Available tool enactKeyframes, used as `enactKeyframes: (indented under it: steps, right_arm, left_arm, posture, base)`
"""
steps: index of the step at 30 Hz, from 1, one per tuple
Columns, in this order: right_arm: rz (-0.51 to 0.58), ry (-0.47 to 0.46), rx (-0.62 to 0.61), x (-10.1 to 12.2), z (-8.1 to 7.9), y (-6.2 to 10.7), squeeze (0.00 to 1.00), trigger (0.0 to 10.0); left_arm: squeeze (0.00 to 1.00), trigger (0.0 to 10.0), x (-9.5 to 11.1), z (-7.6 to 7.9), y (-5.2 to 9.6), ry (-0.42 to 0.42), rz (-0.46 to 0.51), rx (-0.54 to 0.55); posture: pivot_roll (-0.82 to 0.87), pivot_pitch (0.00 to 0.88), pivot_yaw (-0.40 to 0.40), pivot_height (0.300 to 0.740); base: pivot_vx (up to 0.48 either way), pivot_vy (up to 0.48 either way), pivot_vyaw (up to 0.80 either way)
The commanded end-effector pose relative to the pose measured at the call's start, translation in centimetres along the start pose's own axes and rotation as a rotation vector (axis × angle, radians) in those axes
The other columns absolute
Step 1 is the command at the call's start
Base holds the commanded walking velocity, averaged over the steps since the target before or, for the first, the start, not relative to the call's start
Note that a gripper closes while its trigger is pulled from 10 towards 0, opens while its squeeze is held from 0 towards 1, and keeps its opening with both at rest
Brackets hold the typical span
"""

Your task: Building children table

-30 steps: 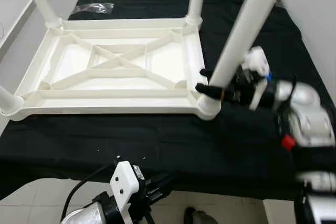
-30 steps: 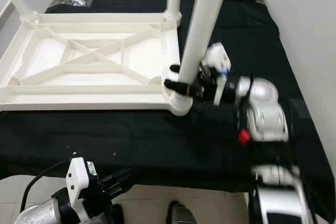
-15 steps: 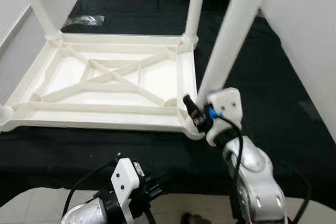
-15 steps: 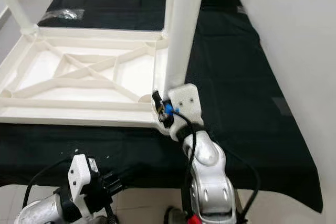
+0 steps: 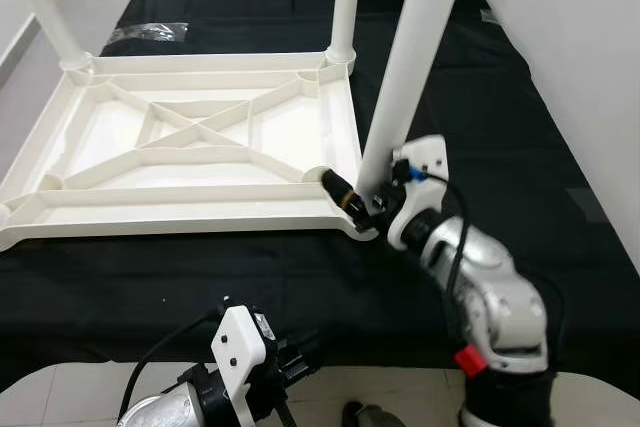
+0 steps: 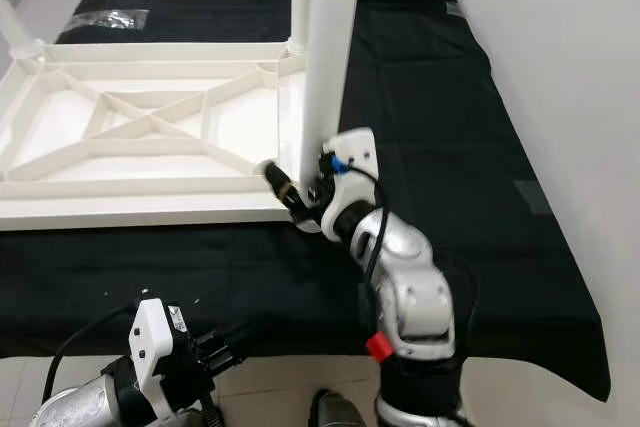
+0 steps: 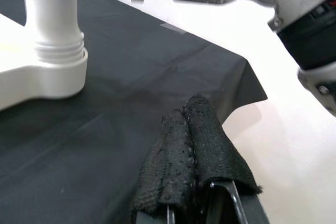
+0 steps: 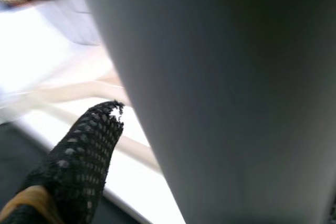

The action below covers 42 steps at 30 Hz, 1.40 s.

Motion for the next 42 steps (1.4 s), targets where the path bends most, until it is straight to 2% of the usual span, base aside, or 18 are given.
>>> enactKeyframes:
  steps: [1,3,5,6,7,8,11,19,20,23,26,29,36,37,38,40,41,42]
  right_arm:
    - [-0.015,0.015,0.224,0.1,-2.5,-0.1,1.0,10.0]
    - [-0.048,0.094,0.35,0.2,-2.3,1.0,1.0,10.0]
    - [-0.077,0.108,0.378,0.2,-1.5,1.3,1.0,10.0]
    - [-0.094,0.114,0.391,0.2,-1.0,1.4,0.71,10.0]
    - [-0.128,0.155,0.411,0.2,0.2,1.6,0.0,10.0]
    - [-0.128,0.155,0.411,0.2,0.2,1.6,0.0,10.0]
    - [-0.123,0.224,0.424,2.3,4.4,1.0,0.0,10.0]
    - [-0.14,0.253,0.452,3.2,6.0,0.3,0.0,10.0]
    - [-0.16,0.225,0.507,3.0,5.9,0.8,0.0,0.2]
    - [-0.217,0.173,0.62,2.2,5.6,2.4,0.0,0.0]
    - [-0.233,0.166,0.646,1.9,5.8,2.9,0.0,0.0]
    - [-0.223,0.13,0.645,1.2,6.1,3.8,0.0,0.0]
    - [-0.189,0.021,0.583,-1.8,4.6,5.8,0.0,0.0]
    - [-0.175,-0.034,0.54,-3.3,3.0,7.0,0.0,0.0]
    - [-0.175,-0.034,0.54,-3.3,3.0,7.0,0.0,0.0]
    - [-0.171,-0.032,0.441,-3.6,3.3,7.5,0.0,0.0]
    - [-0.208,0.001,0.263,-4.5,5.3,7.3,0.0,0.0]
    - [-0.208,0.001,0.263,-4.5,5.3,7.3,0.0,0.0]
  left_arm:
    - [0.0,10.0,-0.1,0.5,0.1,0.007,-0.002,-0.006]
    - [0.0,10.0,0.0,0.6,0.1,0.006,-0.002,-0.003]
    - [0.0,10.0,0.1,0.6,0.1,0.006,-0.002,-0.002]
    - [0.0,10.0,0.1,0.6,0.1,0.006,-0.002,-0.002]
    - [0.0,10.0,0.1,0.7,0.2,0.008,-0.002,-0.004]
    - [0.0,10.0,0.1,0.7,0.2,0.008,-0.002,-0.004]
    - [0.0,10.0,0.2,0.9,0.3,0.015,-0.006,-0.009]
    - [0.0,10.0,0.3,1.1,0.6,0.019,-0.015,-0.011]
    - [0.0,10.0,0.4,1.2,0.7,0.021,-0.017,-0.011]
    - [0.0,10.0,0.4,1.2,0.8,0.024,-0.02,-0.012]
    - [0.0,10.0,0.4,1.2,0.8,0.026,-0.021,-0.013]
    - [0.0,10.0,0.4,1.2,0.8,0.03,-0.021,-0.016]
    - [0.0,10.0,0.3,1.0,0.8,0.032,-0.021,-0.017]
    - [0.0,10.0,0.3,0.8,0.7,0.032,-0.017,-0.021]
    - [0.0,10.0,0.3,0.8,0.7,0.032,-0.017,-0.021]
    - [0.0,10.0,0.2,0.6,0.6,0.032,-0.015,-0.03]
    - [0.0,10.0,0.0,0.6,0.6,0.031,-0.016,-0.032]
    - [0.0,10.0,0.0,0.6,0.6,0.031,-0.016,-0.032]
  posture:
    - [0.06,0.234,-0.039,0.74]
    - [0.06,0.235,-0.038,0.74]
    - [0.06,0.241,-0.033,0.74]
    - [0.06,0.241,-0.033,0.74]
    - [0.07,0.247,-0.03,0.74]
    - [0.07,0.247,-0.03,0.74]
    - [0.08,0.257,-0.02,0.74]
    - [0.11,0.274,-0.009,0.74]
    - [0.1,0.276,-0.005,0.74]
    - [0.1,0.28,-0.003,0.74]
    - [0.09,0.282,-0.002,0.74]
    - [0.09,0.282,-0.002,0.74]
    - [0.07,0.274,-0.005,0.74]
    - [0.04,0.264,0.007,0.74]
    - [0.04,0.264,0.007,0.74]
    - [0.03,0.256,0.004,0.74]
    - [0.03,0.243,-0.008,0.74]
    - [0.03,0.243,-0.008,0.74]
  base:
    - [0.0,0.0,0.0]
    - [0.0,0.0,0.0]
    - [0.0,0.0,0.0]
    - [0.0,0.0,0.0]
    - [0.0,0.0,0.0]
    - [0.0,0.0,0.0]
    - [0.0,0.0,0.0]
    - [0.0,0.0,0.0]
    - [0.0,0.0,0.0]
    - [0.0,0.0,0.0]
    - [0.0,0.0,0.0]
    - [0.0,0.0,0.0]
    - [0.0,0.0,0.0]
    - [0.0,0.0,0.0]
    - [0.0,0.0,0.0]
    - [0.0,0.0,0.0]
    - [0.0,0.0,0.0]
    - [0.0,0.0,0.0]
Point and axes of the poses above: a point about 5 cm out from each wrist's last joint towards the gripper, its own y axis pointing back from the gripper into the wrist, its own x axis along the axis of the wrist's last joint, z = x × y, the point moved 4 cm from there along -y, pointing out of the wrist towards the gripper, and after that the axes turned 4 degrees about -y, right-handed, at the moved point
